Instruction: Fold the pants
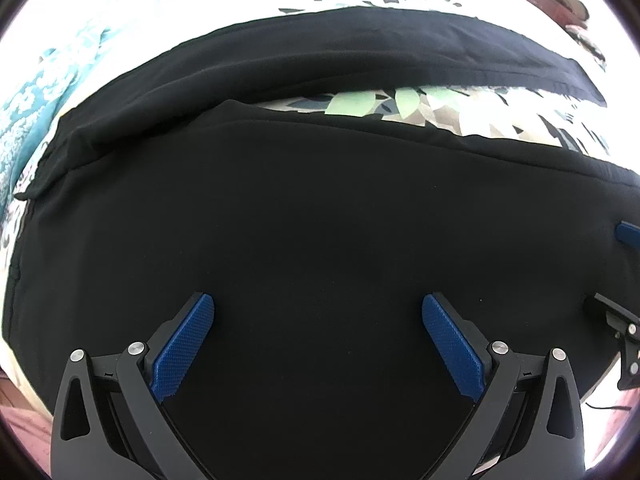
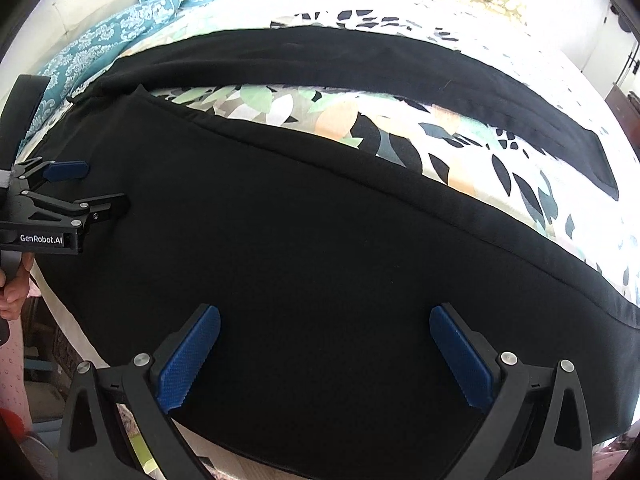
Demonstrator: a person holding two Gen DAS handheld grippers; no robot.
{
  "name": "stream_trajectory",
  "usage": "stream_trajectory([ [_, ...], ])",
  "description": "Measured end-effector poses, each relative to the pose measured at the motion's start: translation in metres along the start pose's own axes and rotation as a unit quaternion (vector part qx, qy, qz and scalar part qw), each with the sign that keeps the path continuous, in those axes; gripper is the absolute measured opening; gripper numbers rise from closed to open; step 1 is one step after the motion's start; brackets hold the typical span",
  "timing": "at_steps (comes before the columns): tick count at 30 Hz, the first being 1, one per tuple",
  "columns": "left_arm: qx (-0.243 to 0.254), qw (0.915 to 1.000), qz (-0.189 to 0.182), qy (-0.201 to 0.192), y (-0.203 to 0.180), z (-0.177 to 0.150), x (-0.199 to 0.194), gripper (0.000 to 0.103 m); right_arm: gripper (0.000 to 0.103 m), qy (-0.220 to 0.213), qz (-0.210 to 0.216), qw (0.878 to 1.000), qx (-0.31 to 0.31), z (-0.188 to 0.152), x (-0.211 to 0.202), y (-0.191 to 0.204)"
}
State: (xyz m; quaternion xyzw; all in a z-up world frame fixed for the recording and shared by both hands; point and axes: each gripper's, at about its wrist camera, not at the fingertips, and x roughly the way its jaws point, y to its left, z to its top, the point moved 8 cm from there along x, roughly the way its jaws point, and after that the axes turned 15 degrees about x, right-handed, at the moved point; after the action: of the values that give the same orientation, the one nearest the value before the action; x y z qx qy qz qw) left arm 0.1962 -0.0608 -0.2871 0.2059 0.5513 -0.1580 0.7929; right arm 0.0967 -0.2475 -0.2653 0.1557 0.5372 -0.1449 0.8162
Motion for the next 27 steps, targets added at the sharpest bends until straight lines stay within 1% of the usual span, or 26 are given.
stream_trajectory([
  [2, -0.005, 1.0000, 0.003, 0.001, 0.002, 0.002, 0.002, 0.103, 0.103, -0.003, 0.000, 1.000, 0.000, 0.000, 0.001, 0.000],
  [6, -0.003, 0.9998, 0.007, -0.020, 0.001, 0.001, 0.002, 0.102, 0.103, -0.009, -0.006, 1.000, 0.003, -0.002, 0.003, 0.000],
  [9, -0.004, 0.9997, 0.006, -0.021, 0.002, 0.001, 0.003, 0.102, 0.103, 0.000, -0.012, 1.000, 0.004, -0.001, 0.004, 0.001],
  [14, 0.000, 0.9998, -0.001, -0.018, 0.003, 0.000, 0.002, 0.102, 0.103, 0.029, -0.022, 0.999, 0.014, 0.006, 0.008, 0.001],
  [16, -0.002, 0.9999, 0.000, -0.015, 0.003, 0.000, 0.003, 0.103, 0.103, 0.015, -0.021, 0.999, 0.023, 0.007, 0.008, 0.001],
  [17, -0.002, 0.9999, 0.000, -0.017, 0.008, -0.008, -0.004, 0.103, 0.103, 0.002, -0.018, 0.999, 0.027, 0.007, 0.007, 0.001],
  [20, -0.003, 0.9997, 0.002, -0.023, 0.009, -0.006, -0.004, 0.103, 0.103, -0.039, -0.011, 0.999, 0.033, 0.004, 0.002, 0.001],
  [27, -0.006, 0.9997, 0.002, -0.023, 0.009, -0.006, -0.005, 0.103, 0.103, -0.046, -0.009, 0.998, 0.039, 0.005, 0.000, 0.000],
])
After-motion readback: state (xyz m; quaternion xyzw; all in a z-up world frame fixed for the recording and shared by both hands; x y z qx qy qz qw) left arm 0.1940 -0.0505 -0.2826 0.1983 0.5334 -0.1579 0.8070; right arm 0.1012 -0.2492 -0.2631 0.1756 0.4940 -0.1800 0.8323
